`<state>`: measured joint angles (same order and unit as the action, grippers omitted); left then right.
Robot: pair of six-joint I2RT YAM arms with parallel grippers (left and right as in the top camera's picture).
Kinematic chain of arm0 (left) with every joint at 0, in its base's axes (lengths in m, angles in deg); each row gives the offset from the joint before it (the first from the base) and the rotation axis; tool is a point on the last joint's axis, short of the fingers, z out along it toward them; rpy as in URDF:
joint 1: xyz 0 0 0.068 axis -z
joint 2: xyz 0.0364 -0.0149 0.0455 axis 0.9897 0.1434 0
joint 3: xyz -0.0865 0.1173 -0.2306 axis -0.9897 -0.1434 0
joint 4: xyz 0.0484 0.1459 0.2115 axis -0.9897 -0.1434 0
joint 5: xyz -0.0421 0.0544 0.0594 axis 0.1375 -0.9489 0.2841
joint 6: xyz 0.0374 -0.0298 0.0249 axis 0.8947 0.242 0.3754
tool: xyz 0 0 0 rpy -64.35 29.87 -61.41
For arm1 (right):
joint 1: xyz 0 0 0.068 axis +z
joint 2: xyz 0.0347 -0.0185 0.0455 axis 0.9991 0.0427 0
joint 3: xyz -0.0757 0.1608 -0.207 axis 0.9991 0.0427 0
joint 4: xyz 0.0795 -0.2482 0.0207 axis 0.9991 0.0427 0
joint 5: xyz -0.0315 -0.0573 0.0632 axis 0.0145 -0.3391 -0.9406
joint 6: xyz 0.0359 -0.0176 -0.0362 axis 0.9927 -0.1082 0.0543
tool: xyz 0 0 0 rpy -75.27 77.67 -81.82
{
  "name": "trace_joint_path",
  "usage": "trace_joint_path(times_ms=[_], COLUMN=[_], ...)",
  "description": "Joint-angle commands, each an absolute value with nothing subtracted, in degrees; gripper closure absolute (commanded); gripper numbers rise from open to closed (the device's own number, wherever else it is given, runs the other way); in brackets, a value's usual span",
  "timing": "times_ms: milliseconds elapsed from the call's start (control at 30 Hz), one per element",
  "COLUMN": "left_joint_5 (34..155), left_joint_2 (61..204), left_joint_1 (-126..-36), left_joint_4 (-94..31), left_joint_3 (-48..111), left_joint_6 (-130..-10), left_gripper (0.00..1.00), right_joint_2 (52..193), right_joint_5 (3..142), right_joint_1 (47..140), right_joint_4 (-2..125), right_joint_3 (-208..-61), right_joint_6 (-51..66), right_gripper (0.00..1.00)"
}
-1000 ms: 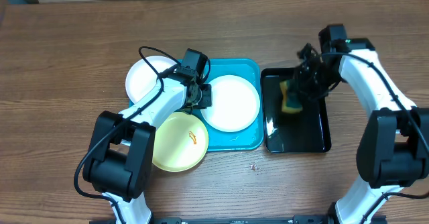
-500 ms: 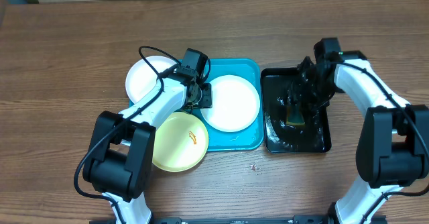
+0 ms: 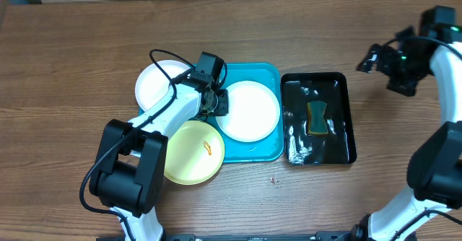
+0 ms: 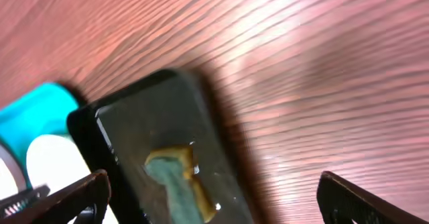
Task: Clean dirty plates on tray and stack at the side
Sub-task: 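Lift the white plate with the left gripper and place it left of the tray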
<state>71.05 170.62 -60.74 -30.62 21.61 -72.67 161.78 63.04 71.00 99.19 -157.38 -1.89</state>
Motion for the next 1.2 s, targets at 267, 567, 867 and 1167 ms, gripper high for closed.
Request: trace_joint_path(times_ms=[267,567,867,1167], left_joint_5=[71.5,70.8,69.3,60.7], left_joint_2=[170.1,170.1,170.1,170.1], left_joint_1=[-61.8,-61.9,-61.8,-56.0], left_joint_4=[-34.6,-44.9,-52.4,-51.4], left_joint_3=[28.1,40.8,53.4,56.3], left_joint_6=[-67.1,-66.8,-65.8,-68.6], left_gripper=[0.96,0.96,0.96,0.96], right_joint_2=[161.1,161.1,161.1,161.1], right_joint_5=[62.8,62.8,62.8,62.8], right_joint_1=[68.3,68.3,68.3,68.3], right_joint_4=[96.2,96.2,96.3,96.2], right_joint_3=[-158.3,-158.3,-158.3,-158.3], right_joint_6=[-1.7,-1.7,-1.7,-1.6], right_gripper=[0.00,0.00,0.00,0.00])
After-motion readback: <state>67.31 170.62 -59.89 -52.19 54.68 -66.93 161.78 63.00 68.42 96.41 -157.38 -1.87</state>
